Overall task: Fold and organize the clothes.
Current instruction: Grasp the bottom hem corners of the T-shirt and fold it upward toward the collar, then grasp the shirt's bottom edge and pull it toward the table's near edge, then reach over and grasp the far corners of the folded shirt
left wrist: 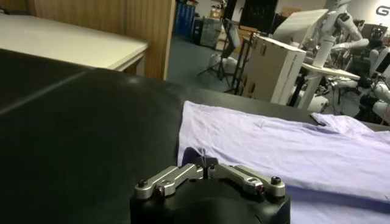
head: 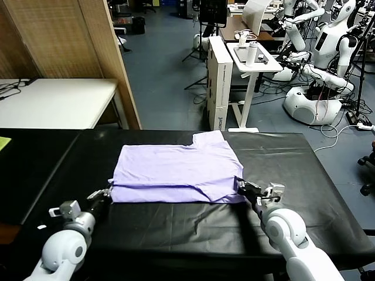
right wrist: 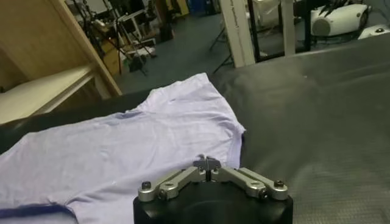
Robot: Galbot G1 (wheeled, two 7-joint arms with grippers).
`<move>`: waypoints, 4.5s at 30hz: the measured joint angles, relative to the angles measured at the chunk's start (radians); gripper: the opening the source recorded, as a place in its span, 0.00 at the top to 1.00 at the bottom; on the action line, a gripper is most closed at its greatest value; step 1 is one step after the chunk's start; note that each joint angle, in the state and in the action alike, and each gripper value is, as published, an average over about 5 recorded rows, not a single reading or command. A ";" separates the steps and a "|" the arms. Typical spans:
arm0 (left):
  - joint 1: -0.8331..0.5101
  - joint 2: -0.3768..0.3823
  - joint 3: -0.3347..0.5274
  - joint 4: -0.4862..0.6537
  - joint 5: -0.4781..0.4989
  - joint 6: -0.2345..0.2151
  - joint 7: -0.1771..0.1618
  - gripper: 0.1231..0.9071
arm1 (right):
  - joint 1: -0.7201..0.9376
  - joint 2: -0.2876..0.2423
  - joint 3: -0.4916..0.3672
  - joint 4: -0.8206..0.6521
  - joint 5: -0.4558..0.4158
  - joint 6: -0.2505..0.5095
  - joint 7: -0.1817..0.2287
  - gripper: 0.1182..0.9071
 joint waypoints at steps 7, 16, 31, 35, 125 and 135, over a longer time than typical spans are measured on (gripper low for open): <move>0.028 -0.006 -0.009 -0.038 0.003 0.009 -0.005 0.27 | -0.082 -0.034 0.044 0.096 -0.063 -0.005 -0.024 0.05; 0.093 -0.022 -0.026 -0.096 0.033 0.013 -0.004 0.00 | -0.209 -0.060 0.071 0.184 -0.148 0.000 -0.054 0.00; 0.132 -0.026 -0.031 -0.078 0.041 0.007 0.002 0.00 | -0.226 -0.052 0.051 0.181 -0.177 0.005 -0.063 0.21; 0.133 -0.026 -0.031 -0.073 0.040 0.006 0.006 0.06 | -0.224 -0.052 0.048 0.177 -0.180 0.005 -0.065 0.50; -0.167 0.056 -0.048 -0.042 -0.204 0.275 -0.128 0.00 | 0.360 -0.126 -0.121 -0.168 0.015 -0.164 0.009 0.00; -0.431 0.048 0.120 0.207 -0.173 0.277 -0.102 0.00 | 0.535 -0.031 -0.220 -0.387 -0.040 -0.164 -0.010 0.00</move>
